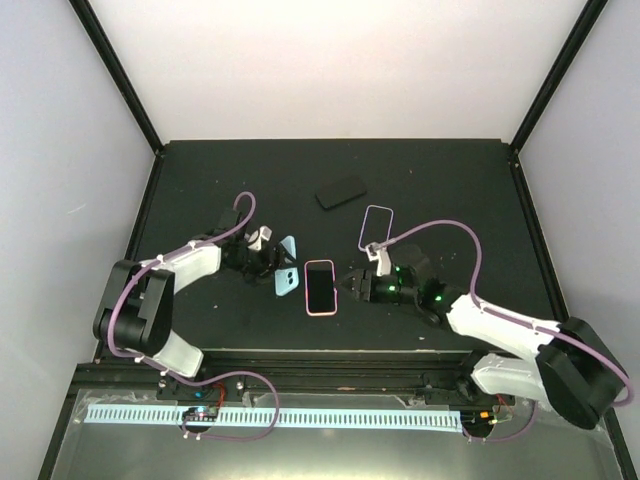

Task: Put the phone into the phone case

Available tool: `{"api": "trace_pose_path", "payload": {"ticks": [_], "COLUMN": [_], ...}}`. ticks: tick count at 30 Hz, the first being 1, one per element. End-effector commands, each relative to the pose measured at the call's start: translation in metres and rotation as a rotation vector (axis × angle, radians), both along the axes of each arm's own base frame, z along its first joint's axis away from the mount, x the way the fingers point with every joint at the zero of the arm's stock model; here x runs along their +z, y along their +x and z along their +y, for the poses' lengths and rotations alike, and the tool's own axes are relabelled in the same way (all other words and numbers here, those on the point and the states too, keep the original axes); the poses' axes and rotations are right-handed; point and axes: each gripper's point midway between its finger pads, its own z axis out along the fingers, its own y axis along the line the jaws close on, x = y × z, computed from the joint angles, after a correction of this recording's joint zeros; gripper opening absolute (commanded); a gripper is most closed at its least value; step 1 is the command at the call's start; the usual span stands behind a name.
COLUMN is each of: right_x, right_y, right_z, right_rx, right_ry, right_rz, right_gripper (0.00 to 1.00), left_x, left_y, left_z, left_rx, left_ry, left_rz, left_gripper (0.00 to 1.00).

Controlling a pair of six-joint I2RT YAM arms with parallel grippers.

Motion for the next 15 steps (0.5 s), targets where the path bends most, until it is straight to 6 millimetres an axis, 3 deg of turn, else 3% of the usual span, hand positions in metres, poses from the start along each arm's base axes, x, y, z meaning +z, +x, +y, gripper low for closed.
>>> {"api": "trace_pose_path", "payload": {"ticks": [1, 11, 15], "right_x": [0.020, 0.017, 0.009], "right_y": [-0.002, 0.002, 0.007], "right_z": [0.032, 0.069, 0.075], "right_rx": [0.076, 0.097, 0.080], "right_ry": [0.081, 0.159, 0.160], "right_rz": [-0.032, 0.047, 0.079], "right_gripper": [0.60, 0.53, 0.38], "left_x": [0.032, 0.045, 0.048], "left_y": [0.001, -0.027, -0.032], "left_z": [-0.028, -0.049, -0.050], "left_rx": [-0.044, -0.093, -0.095], "left_ry": [-0.164, -0.295, -0.313], "left_rz": [-0.082, -0.082, -0.091], "left_gripper": [0.65, 0.65, 0.65]}}
